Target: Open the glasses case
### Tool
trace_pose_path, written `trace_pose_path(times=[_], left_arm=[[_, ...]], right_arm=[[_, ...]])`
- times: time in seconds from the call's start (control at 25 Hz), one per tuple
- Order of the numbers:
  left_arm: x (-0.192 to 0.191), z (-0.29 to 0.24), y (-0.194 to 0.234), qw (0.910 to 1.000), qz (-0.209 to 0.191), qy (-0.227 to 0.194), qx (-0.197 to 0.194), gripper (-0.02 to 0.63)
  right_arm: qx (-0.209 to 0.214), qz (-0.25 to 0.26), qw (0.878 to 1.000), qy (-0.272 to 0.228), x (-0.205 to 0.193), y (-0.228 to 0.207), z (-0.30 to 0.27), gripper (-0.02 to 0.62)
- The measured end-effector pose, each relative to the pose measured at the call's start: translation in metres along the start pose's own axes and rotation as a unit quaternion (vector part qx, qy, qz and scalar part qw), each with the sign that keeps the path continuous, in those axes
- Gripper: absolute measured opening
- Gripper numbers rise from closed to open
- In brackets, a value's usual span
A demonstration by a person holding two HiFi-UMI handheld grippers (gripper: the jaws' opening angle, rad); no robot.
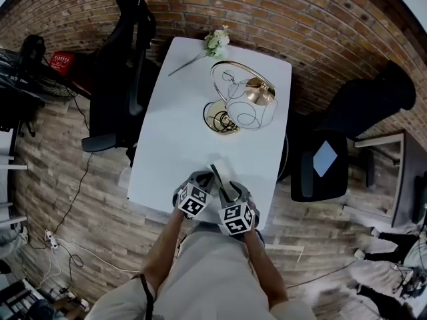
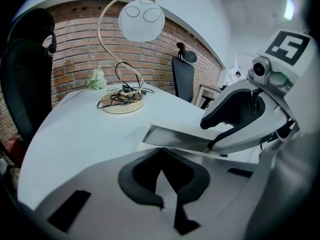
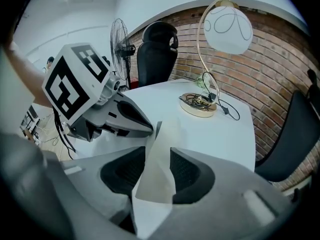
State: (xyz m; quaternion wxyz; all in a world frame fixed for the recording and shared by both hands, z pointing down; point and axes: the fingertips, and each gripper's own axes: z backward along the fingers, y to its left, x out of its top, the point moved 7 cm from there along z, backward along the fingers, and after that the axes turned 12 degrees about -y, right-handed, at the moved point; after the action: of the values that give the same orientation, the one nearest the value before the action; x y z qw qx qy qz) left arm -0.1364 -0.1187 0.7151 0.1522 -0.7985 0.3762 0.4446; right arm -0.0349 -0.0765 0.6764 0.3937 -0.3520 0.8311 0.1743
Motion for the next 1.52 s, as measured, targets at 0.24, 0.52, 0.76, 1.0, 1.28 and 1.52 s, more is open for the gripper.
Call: trace_pose_path(times=[0.24, 0.52, 0.76, 1.0, 1.28, 1.52], left_arm=[[-0.001, 0.000, 0.000, 1.0000, 0.002, 0.001, 0.000, 0.003], [0.000, 0.000, 0.000, 1.0000, 0.003, 0.000, 0.002, 0.002], [0.000, -0.001, 0.000, 1.0000, 0.004, -0.002, 0.003, 0.003], [0.000, 0.000, -0.002, 1.0000, 0.004, 0.000, 0.003, 0.003], [0.001, 0.001, -0.001, 1.0000, 0.003, -0.001, 0.003, 0.003], [0.000, 0.001, 0.000, 1.0000, 0.002, 0.000, 0.003, 0.003]], right_arm=[[0.000, -0.008, 1.000, -0.007, 0.001, -0.003, 0.003, 0.135], [-0.005, -0.021, 1.000, -0.016, 0.003, -0.007, 0.007, 0.106], [-0.012, -0.031, 0.999, -0.022, 0.004, -0.012, 0.010, 0.089], [-0.018, -0.038, 0.999, -0.029, 0.003, -0.017, 0.013, 0.077], [-0.031, -0.045, 0.998, -0.036, 0.005, -0.024, 0.015, 0.061], [-0.041, -0.054, 0.997, -0.031, 0.003, -0.028, 0.015, 0.052]])
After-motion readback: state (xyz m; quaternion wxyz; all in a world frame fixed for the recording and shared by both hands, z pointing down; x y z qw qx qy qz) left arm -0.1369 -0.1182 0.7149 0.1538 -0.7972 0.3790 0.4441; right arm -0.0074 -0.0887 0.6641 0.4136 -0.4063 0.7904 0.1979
